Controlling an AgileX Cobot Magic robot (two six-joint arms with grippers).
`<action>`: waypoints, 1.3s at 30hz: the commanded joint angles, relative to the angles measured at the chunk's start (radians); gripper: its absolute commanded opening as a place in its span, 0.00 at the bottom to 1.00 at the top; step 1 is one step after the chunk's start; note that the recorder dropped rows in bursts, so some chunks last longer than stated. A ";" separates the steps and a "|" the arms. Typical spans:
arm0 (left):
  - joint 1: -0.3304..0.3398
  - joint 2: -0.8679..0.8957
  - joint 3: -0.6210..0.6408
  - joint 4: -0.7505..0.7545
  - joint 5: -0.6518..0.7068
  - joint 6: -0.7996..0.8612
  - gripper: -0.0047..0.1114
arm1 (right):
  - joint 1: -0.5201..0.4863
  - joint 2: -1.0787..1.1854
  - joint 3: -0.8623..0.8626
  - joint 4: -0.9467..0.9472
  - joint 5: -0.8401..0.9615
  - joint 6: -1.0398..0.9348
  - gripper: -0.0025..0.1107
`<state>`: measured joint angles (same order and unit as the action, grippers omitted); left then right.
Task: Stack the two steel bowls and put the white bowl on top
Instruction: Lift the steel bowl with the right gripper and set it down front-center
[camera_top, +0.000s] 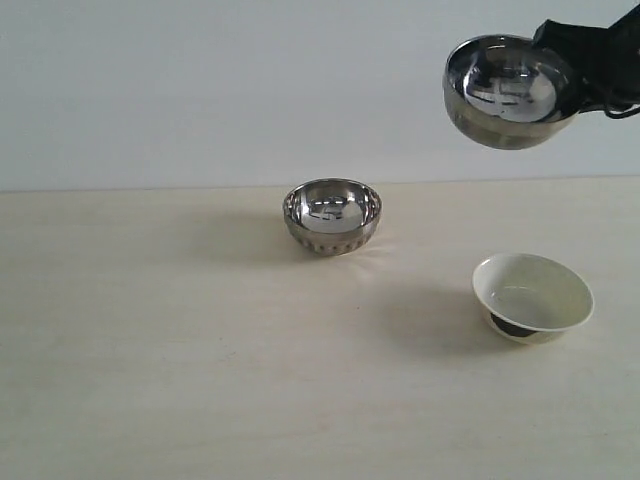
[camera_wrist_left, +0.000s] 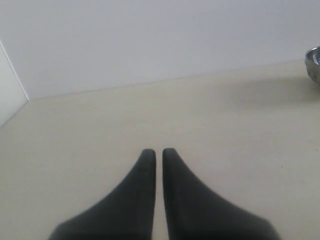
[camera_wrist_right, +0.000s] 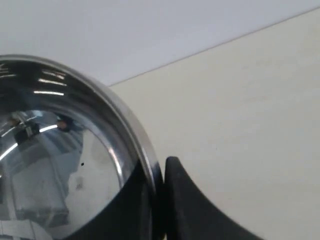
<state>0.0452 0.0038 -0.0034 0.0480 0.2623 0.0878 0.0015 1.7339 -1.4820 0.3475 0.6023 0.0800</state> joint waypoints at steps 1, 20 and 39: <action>0.002 -0.004 0.003 -0.007 -0.007 -0.010 0.07 | -0.001 -0.124 0.135 0.082 0.005 -0.066 0.02; 0.002 -0.004 0.003 -0.007 -0.008 -0.010 0.07 | 0.158 -0.374 0.520 0.126 -0.002 -0.199 0.02; 0.002 -0.004 0.003 -0.007 -0.008 -0.010 0.07 | 0.470 0.012 0.435 0.122 -0.238 -0.090 0.02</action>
<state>0.0452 0.0038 -0.0034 0.0480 0.2623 0.0878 0.4623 1.7050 -1.0167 0.4704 0.3903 -0.0153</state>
